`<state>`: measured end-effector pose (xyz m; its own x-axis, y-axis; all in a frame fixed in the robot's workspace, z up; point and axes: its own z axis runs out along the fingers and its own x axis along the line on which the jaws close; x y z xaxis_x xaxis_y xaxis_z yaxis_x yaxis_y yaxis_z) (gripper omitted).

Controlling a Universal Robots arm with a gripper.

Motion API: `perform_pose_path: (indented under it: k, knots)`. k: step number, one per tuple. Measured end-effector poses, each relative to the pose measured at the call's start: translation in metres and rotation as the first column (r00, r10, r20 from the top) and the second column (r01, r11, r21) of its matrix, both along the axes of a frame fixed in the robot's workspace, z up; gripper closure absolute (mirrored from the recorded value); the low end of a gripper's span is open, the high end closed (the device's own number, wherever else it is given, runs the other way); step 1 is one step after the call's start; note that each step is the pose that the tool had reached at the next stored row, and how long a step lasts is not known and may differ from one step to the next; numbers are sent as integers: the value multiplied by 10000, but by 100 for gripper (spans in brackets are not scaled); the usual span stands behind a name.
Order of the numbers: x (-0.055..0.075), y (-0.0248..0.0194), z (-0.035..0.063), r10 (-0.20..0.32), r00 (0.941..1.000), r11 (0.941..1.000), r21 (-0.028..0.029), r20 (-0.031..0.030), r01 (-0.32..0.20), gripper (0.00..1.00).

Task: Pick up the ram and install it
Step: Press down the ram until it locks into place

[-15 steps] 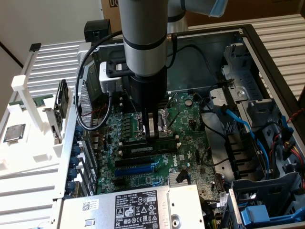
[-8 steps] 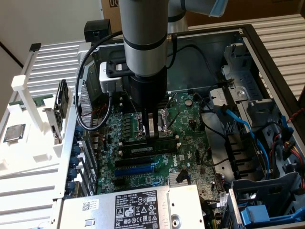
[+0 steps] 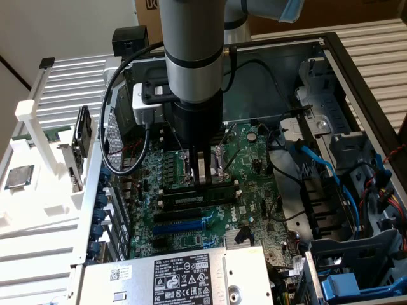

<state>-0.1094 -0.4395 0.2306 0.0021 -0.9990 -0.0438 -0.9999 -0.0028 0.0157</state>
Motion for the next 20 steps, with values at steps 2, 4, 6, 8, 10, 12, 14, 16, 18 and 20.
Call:
perform_pose_path:
  k: [2,4,6,8,10,12,14,16,18,20]
  knots:
    - [1,-1,0,1,10000,10000,-1,-5,-1,90]
    - [1,-2,0,1,10000,10000,-1,-9,-1,90]
    - [1,-2,0,1,10000,10000,-2,-13,-1,90]
    - [3,-2,0,1,10000,10000,-1,-14,-1,90]
    - [6,-2,-1,1,10000,10000,-2,-14,-1,90]
    - [9,-2,-5,1,10000,10000,-3,-14,-1,90]
    - [9,-2,-12,1,10000,10000,-4,-14,-1,90]
    - [9,-2,-20,2,10000,10000,-1,-12,-2,90]
    - [9,-2,-25,2,10000,10000,-2,-13,-2,90]
    - [9,-2,-33,1,10000,10000,-3,-14,-1,90]
